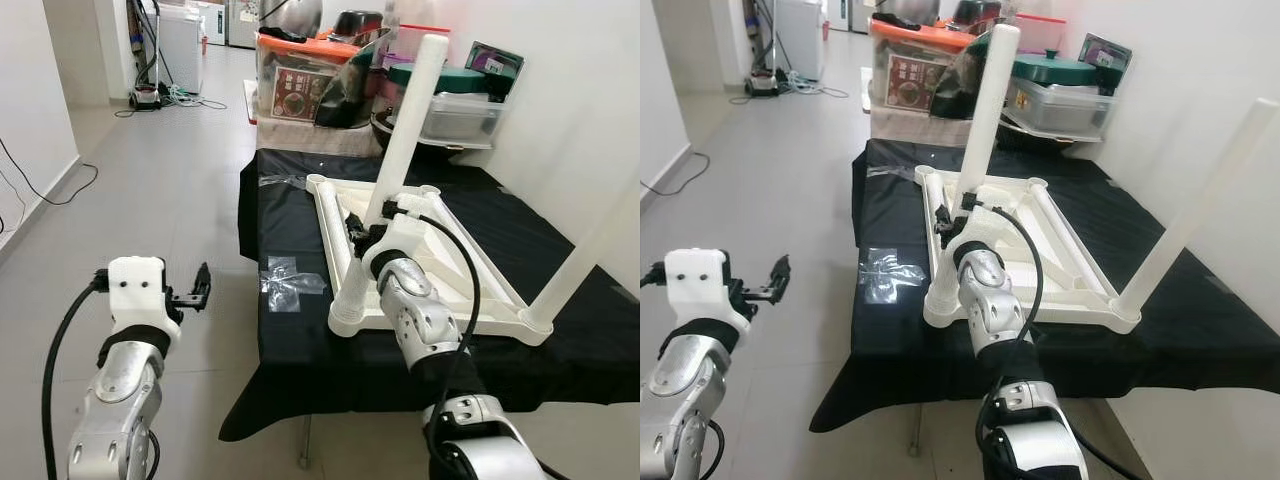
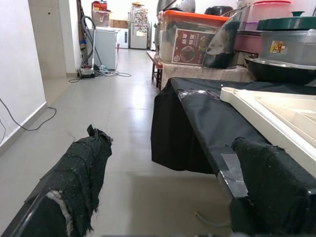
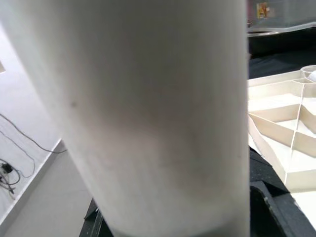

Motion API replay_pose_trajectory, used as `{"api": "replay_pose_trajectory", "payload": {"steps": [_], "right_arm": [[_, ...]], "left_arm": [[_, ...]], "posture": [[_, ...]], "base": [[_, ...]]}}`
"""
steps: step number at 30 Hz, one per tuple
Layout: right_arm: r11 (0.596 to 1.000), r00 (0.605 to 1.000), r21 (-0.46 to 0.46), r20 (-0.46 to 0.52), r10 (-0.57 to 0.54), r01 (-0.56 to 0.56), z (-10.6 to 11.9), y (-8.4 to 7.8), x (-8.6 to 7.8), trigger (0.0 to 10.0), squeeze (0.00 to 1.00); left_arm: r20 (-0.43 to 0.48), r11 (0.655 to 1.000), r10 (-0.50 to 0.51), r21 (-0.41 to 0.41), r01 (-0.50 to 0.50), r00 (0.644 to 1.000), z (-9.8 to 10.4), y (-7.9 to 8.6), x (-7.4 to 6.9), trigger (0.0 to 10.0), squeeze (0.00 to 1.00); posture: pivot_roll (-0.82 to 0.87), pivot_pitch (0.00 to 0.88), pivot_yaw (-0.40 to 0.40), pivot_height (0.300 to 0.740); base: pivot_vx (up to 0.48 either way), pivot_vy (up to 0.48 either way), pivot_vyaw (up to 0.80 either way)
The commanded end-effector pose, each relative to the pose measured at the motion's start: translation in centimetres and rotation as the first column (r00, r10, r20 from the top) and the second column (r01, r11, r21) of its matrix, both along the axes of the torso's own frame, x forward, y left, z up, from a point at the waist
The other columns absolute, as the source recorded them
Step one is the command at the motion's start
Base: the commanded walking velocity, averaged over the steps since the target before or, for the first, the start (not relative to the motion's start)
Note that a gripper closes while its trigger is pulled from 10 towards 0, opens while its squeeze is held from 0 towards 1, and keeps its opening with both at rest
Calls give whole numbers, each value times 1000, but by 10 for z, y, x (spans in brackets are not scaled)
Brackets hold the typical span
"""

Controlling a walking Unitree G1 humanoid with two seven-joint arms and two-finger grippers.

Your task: Building children table

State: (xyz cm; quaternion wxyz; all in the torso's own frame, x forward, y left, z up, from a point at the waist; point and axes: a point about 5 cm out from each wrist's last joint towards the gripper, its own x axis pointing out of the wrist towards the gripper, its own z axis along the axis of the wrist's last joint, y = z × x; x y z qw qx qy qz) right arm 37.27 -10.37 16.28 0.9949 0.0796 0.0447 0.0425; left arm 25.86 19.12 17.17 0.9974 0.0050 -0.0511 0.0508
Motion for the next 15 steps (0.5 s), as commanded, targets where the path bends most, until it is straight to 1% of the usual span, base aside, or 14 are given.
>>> {"api": "replay_pose_trajectory", "payload": {"steps": [1,4,5,6,7,8,9,11,12,13,15], "right_arm": [[998,967,-16,-246,-71,69,-52,-13,-14,10000,0],[997,968,-13,-240,-72,71,-49,-10,-15,10000,0],[997,970,-14,-230,-79,78,-45,-9,-15,10000,325],[997,970,-14,-230,-79,78,-45,-9,-15,10000,325],[996,975,-11,-201,-93,93,-38,-9,-14,10000,1000],[996,975,-11,-201,-93,93,-38,-9,-14,10000,1000],[995,980,-7,-173,-102,103,-31,-9,-14,10000,1000],[995,980,-7,-173,-102,103,-31,-9,-14,10000,1000],[995,984,-3,-143,-104,104,-24,-9,-13,10000,1000],[998,994,-3,-87,-67,67,-11,-6,-12,10000,1000],[998,994,-3,-87,-67,67,-11,-6,-12,10000,1000]], "left_arm": [[-9,1000,4,-1,-4,1000,0,-1,3,10000,0],[-10,1000,4,-4,-4,1000,-1,-3,3,10000,0],[-13,1000,3,-6,-3,1000,-1,-5,3,10000,0],[-13,1000,3,-6,-3,1000,-1,-5,3,10000,0],[-15,1000,1,-7,-1,1000,-1,-6,3,10000,0],[-15,1000,1,-7,-1,1000,-1,-6,3,10000,0],[-17,1000,-1,-8,0,1000,-1,-6,4,10000,0],[-17,1000,-1,-8,0,1000,-1,-6,4,10000,0],[-17,1000,-1,-8,1,1000,-1,-5,4,10000,0],[-17,1000,-3,-5,3,1000,0,-4,5,10000,0],[-17,1000,-3,-5,3,1000,0,-4,5,10000,0]], "posture": [[151,0,-138,740],[146,0,-137,740],[144,0,-136,740],[144,0,-136,740],[140,0,-132,740],[140,0,-132,740],[138,0,-130,740],[138,0,-130,740],[138,0,-130,740],[131,0,-128,740],[131,0,-128,740]], "base": [[0,0,0],[0,0,0],[0,0,0],[0,0,0],[0,0,0],[0,0,0],[0,0,0],[0,0,0],[0,0,0],[0,0,0],[0,0,0]]}}
